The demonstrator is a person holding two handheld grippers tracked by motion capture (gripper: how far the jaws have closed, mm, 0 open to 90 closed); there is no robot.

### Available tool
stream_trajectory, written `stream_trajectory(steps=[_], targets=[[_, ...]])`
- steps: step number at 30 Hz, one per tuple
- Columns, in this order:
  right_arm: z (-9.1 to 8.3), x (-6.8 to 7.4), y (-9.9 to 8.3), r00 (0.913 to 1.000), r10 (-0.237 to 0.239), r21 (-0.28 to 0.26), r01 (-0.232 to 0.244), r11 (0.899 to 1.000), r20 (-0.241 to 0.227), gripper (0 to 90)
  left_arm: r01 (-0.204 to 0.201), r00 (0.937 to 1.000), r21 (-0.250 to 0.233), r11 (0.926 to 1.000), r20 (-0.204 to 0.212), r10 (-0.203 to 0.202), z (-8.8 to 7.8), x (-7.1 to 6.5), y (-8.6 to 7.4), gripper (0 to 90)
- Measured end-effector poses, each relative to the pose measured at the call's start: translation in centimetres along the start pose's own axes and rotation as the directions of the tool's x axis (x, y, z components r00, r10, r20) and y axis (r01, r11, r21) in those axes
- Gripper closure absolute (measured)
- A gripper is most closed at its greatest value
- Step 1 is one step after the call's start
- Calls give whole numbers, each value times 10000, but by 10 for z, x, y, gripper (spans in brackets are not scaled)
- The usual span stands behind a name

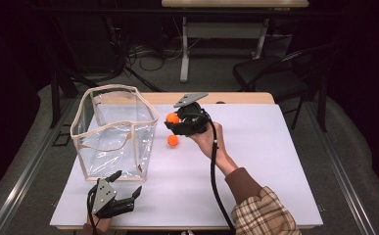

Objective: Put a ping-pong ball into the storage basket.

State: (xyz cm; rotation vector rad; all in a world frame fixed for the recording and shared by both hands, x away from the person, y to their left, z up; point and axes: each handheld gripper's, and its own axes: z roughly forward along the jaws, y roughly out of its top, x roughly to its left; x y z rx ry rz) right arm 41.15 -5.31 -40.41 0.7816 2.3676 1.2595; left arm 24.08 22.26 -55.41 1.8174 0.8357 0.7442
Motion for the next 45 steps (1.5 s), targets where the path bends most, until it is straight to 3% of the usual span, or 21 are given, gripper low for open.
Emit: stream_trajectory(steps=[13, 25, 36, 45], targets=[[5, -2, 9, 10000, -53, 59, 53, 10000, -16, 511, -34, 10000, 39, 10000, 38, 34, 1, 0, 0, 159], [13, -1, 34, 9999, -134, 51, 134, 9999, -1, 511, -33, 10000, 26, 10000, 28, 33, 0, 0, 0, 159], [19, 7, 56, 9993, -382, 94, 383, 9992, -27, 511, 22, 10000, -5, 10000, 23, -22, 0, 0, 0, 159], [31, 15, 62, 9985, -547, 362, 549, 9978, -58, 511, -21, 10000, -21, 10000, 31, 21, -1, 1, 0, 159]])
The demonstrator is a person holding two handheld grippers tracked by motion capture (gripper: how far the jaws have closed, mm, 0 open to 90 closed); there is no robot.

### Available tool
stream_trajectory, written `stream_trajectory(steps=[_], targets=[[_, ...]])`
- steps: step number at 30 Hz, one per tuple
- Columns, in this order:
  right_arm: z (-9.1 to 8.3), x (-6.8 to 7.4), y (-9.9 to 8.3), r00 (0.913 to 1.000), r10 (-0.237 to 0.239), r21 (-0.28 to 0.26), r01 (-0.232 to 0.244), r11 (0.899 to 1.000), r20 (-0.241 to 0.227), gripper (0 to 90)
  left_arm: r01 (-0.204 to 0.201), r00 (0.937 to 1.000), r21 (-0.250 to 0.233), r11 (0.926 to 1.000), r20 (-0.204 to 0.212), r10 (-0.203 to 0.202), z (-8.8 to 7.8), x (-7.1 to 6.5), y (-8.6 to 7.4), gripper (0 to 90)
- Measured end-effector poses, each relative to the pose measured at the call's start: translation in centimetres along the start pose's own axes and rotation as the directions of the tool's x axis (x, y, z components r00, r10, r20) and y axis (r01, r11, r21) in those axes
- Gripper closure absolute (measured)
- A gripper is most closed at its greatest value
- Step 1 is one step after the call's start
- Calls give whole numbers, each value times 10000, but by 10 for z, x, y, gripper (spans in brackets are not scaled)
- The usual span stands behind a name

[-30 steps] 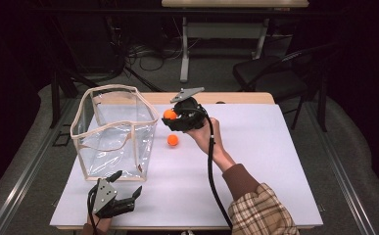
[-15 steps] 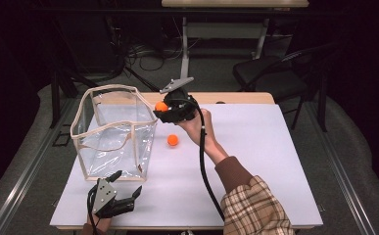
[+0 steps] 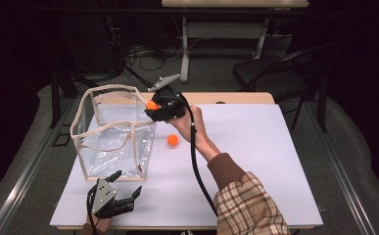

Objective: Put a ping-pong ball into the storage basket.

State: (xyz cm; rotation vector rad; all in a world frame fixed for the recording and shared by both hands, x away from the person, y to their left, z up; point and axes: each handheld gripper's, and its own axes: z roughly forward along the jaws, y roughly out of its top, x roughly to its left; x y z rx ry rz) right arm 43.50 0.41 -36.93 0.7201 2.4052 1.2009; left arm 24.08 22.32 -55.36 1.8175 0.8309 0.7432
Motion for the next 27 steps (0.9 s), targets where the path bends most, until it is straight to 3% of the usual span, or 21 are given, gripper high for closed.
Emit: stream_trajectory(steps=[27], targets=[[23, 5, 7, 10000, -49, 386, 47, 9992, 47, 511, 3, 10000, 53, 10000, 92, -3, 1, -1, 0, 159]])
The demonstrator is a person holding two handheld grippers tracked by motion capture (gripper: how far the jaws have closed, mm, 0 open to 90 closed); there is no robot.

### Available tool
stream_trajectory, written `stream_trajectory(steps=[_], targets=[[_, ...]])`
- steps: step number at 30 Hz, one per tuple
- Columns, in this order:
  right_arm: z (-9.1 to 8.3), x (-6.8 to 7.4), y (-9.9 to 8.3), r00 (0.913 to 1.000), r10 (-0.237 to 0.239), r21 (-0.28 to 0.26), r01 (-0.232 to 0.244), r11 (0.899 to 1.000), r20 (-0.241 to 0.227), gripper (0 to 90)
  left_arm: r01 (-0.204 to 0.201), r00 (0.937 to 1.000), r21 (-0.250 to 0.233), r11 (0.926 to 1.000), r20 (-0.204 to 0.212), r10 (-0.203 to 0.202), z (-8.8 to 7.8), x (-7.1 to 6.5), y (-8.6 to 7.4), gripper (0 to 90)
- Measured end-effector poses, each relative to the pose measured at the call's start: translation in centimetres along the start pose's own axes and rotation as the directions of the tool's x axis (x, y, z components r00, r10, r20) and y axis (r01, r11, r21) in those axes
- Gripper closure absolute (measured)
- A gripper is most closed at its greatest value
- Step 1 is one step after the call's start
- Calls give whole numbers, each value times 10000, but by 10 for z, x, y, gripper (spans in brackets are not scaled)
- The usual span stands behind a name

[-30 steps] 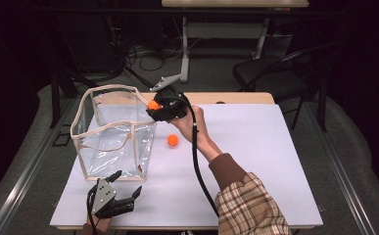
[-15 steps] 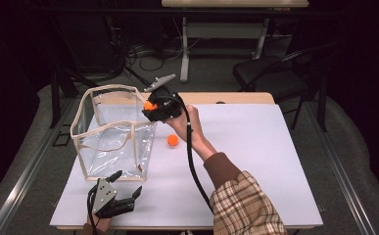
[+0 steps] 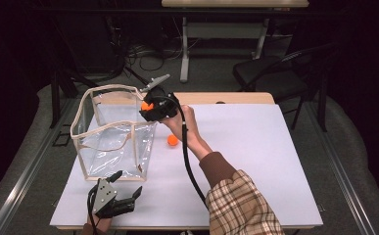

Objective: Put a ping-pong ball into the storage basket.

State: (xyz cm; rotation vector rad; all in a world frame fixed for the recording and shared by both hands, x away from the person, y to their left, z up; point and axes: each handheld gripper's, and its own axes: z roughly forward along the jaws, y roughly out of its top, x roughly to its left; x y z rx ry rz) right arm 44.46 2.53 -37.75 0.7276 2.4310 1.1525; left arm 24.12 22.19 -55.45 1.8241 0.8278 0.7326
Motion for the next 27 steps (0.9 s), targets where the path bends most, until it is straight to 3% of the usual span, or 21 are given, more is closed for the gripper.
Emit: stream_trajectory(steps=[27], targets=[[21, 2, 3, 9999, 127, 430, -122, 9990, -116, 509, -42, 10000, -10, 10000, -2, 42, 0, 0, 0, 159]])
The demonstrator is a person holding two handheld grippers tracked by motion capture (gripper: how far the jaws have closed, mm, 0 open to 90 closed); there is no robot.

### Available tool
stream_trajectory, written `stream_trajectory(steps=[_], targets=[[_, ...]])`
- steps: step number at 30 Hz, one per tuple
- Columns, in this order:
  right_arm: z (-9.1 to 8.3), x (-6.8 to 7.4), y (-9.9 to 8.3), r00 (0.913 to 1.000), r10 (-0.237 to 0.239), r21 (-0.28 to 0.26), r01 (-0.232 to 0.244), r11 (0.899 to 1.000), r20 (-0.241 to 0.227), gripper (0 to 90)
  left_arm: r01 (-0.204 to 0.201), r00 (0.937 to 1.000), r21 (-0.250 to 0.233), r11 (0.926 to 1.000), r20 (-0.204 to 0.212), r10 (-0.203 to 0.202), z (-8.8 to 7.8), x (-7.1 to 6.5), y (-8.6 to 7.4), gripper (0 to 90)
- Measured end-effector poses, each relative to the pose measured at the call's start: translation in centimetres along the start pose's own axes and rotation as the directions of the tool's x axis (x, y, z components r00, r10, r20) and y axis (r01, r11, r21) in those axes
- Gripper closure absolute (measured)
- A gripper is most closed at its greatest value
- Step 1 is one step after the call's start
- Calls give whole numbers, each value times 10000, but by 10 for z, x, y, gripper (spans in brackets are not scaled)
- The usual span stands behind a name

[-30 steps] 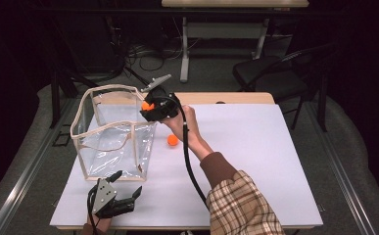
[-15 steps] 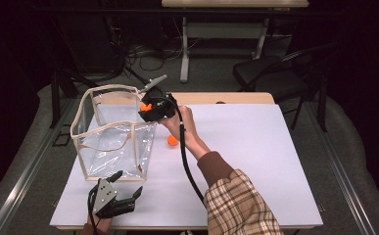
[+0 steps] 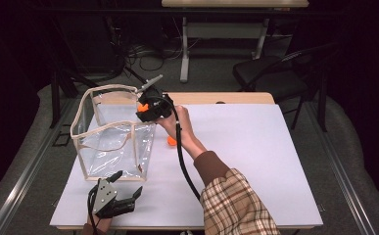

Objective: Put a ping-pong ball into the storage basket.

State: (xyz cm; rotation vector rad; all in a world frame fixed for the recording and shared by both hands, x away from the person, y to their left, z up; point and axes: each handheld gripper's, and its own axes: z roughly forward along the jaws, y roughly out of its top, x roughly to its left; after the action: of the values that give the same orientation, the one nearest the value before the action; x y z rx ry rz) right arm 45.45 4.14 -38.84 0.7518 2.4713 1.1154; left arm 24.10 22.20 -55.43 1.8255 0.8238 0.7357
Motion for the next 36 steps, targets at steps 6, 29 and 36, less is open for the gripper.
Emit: stream_trajectory(steps=[6, 29, 36], targets=[[5, 1, 0, 10000, 26, 101, -25, 9999, -81, 507, -5, 10000, -10, 10000, 2, 5, 0, 0, 0, 159], [-31, -15, -24, 9969, 657, -797, -690, 9944, -438, 172, 3, 10000, 11, 10000, 12, -3, 0, 0, 0, 159], [-39, -17, -36, 9968, 625, -864, -667, 9940, -504, 151, 31, 10000, 6, 10000, 12, -31, 0, 0, 0, 159]])
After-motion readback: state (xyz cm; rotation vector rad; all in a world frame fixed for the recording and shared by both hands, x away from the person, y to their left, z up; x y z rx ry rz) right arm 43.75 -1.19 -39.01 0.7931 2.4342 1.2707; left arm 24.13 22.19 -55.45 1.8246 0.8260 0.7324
